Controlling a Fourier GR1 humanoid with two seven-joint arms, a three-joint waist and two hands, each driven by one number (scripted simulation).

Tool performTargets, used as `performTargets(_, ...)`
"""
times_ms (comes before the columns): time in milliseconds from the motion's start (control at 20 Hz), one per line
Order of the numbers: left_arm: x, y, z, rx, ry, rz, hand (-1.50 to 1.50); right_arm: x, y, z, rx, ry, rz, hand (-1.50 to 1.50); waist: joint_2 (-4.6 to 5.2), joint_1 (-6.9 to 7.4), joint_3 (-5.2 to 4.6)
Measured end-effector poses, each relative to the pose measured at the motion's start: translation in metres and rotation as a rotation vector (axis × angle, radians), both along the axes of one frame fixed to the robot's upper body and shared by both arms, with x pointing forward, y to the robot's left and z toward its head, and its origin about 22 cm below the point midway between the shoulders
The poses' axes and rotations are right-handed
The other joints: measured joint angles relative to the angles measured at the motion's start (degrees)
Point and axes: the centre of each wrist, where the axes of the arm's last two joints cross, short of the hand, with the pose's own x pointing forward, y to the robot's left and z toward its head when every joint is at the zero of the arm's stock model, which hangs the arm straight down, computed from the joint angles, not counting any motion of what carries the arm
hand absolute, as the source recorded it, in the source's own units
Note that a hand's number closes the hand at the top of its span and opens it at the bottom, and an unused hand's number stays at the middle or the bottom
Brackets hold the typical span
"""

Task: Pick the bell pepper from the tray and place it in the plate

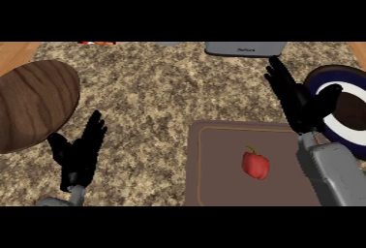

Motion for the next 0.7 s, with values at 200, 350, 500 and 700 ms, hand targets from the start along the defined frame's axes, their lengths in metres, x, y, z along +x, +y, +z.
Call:
performTargets(200, -0.007, 0.006, -0.012, 0.010, 0.049, 0.000, 0.00, 0.000, -0.011, 0.035, -0.109, -0.129, -0.050, 1.50, -0.95, -2.03, 0.28)
performTargets(350, -0.014, 0.013, -0.020, 0.023, 0.087, -0.019, 0.00, -0.003, -0.038, 0.069, -0.327, -0.253, -0.134, 1.50, -1.58, -4.05, -0.26)
performTargets(500, -0.017, 0.012, -0.023, 0.006, 0.104, -0.049, 0.00, -0.010, -0.070, 0.082, -0.499, -0.338, -0.361, -1.50, -1.95, -5.83, -0.04)
performTargets(700, -0.020, 0.012, -0.024, -0.013, 0.109, -0.085, 0.00, -0.045, -0.069, 0.070, -0.507, -0.468, -0.523, -1.50, -1.98, -5.76, 0.30)
